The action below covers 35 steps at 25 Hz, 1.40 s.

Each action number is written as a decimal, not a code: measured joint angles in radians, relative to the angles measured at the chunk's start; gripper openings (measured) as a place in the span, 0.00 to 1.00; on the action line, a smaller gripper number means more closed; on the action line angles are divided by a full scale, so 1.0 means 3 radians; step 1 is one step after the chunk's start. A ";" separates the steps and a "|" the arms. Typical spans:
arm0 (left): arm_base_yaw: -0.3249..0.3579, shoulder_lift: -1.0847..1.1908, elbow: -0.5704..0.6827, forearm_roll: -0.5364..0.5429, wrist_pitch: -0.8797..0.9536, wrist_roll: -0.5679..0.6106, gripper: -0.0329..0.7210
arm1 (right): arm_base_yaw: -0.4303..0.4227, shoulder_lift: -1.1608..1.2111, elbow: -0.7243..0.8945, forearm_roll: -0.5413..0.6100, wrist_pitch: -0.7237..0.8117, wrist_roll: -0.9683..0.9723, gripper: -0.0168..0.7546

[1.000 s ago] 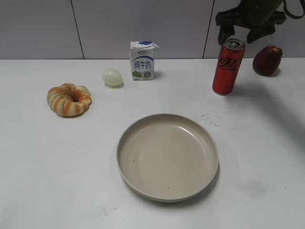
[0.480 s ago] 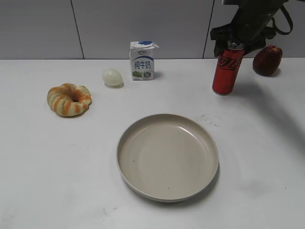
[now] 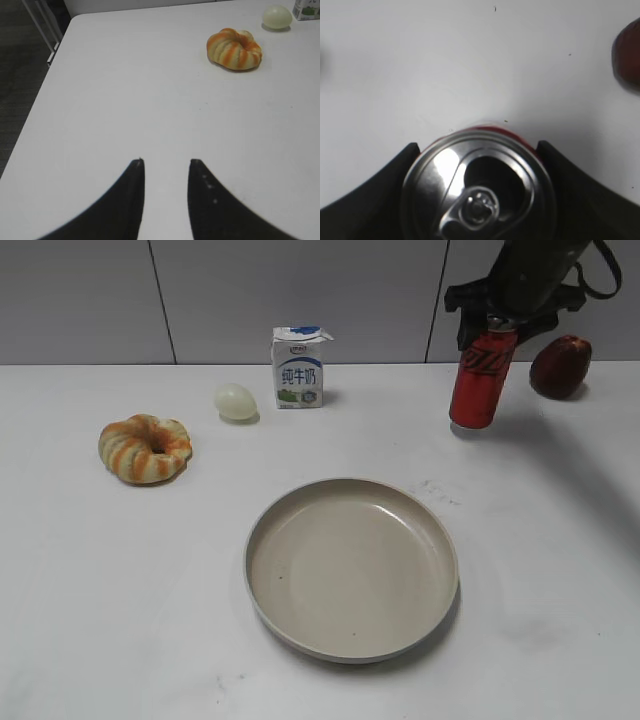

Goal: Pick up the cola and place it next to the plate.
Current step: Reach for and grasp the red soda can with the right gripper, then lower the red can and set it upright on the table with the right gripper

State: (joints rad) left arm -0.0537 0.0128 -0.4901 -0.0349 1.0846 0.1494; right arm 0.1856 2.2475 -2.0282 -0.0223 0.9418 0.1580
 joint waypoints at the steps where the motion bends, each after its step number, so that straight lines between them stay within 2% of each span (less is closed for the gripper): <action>1: 0.0000 0.0000 0.0000 0.0000 0.0000 0.0000 0.36 | 0.0016 0.0000 -0.0073 -0.0003 0.0052 0.0000 0.66; 5: 0.0000 0.0000 0.0000 0.0000 0.0000 0.0000 0.36 | 0.0170 -0.0111 -0.0210 -0.0107 0.0230 0.0000 0.66; 11: 0.0000 0.0000 0.0000 0.0000 0.0000 0.0000 0.36 | 0.0865 -0.0286 -0.0228 -0.0331 0.0262 -0.0003 0.66; 15: 0.0000 0.0000 0.0000 0.0000 0.0000 0.0000 0.36 | 0.1187 -0.0286 -0.0140 -0.0315 0.0180 0.0128 0.66; 22: 0.0000 0.0000 0.0000 0.0000 0.0000 0.0000 0.36 | 0.1264 -0.0286 0.0297 -0.0322 0.0102 0.0261 0.66; 26: 0.0000 0.0000 0.0000 0.0000 0.0000 0.0000 0.36 | 0.1293 -0.0315 0.0578 -0.0288 -0.0138 0.0344 0.66; 29: 0.0000 0.0000 0.0000 0.0000 0.0000 0.0000 0.36 | 0.1293 -0.0339 0.0702 -0.0169 -0.0245 0.0370 0.66; 35: 0.0000 0.0000 0.0000 0.0000 0.0000 0.0000 0.36 | 0.1304 -0.0346 0.0815 -0.0163 -0.0284 0.0377 0.66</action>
State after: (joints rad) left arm -0.0537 0.0128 -0.4901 -0.0349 1.0846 0.1494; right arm 0.5767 2.1438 -1.7837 -0.0712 0.8567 0.2711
